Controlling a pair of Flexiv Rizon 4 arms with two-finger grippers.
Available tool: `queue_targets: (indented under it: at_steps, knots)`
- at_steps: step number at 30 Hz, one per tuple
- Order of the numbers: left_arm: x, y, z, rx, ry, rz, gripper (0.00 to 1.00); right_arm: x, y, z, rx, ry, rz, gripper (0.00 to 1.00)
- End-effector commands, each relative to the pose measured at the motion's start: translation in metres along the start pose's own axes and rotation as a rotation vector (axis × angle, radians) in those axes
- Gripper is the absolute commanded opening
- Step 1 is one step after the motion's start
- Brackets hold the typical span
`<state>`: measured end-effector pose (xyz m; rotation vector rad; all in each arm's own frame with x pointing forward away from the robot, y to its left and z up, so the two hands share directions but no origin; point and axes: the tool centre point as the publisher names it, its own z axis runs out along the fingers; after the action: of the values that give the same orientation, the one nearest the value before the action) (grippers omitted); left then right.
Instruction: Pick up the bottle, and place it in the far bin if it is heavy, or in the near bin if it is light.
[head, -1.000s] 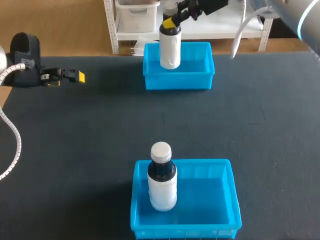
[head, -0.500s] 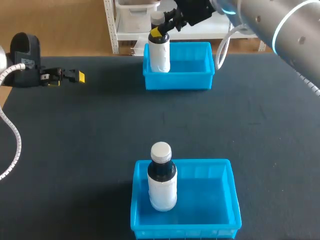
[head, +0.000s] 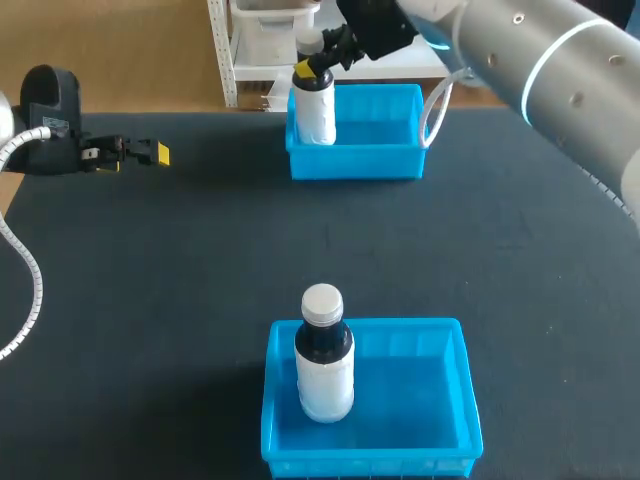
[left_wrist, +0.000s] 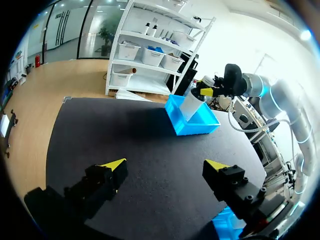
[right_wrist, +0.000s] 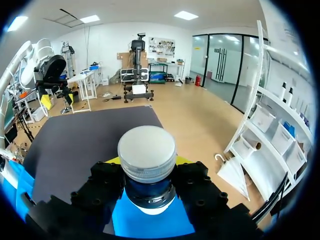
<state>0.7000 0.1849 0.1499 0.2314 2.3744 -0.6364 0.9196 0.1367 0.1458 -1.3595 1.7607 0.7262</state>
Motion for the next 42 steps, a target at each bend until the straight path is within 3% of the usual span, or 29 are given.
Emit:
queue_targets:
  at_steps: [1,19,25,32,34,36,42]
  knots:
    - [0.0,0.0,0.0,0.0,0.0,0.0,1.0,-0.003,-0.016,0.005,-0.309,0.006,0.005,0.0]
    - [0.0,0.0,0.0,0.0,0.0,0.0,1.0,0.013,-0.023,0.004,-0.31,-0.002,0.042,0.0]
    - [0.0,0.0,0.0,0.0,0.0,0.0,1.0,0.016,-0.023,0.005,-0.312,0.0,0.047,0.32]
    - [0.0,0.0,0.0,0.0,0.0,0.0,1.0,0.019,-0.024,0.008,-0.317,0.008,0.053,0.51]
    - [0.0,0.0,0.0,0.0,0.0,0.0,1.0,0.019,-0.023,0.008,-0.318,0.009,0.055,0.71]
    - [0.0,0.0,0.0,0.0,0.0,0.0,1.0,0.02,-0.023,0.009,-0.319,0.01,0.056,0.84]
    - [0.0,0.0,0.0,0.0,0.0,0.0,1.0,0.023,-0.023,0.009,-0.32,0.014,0.066,1.0]
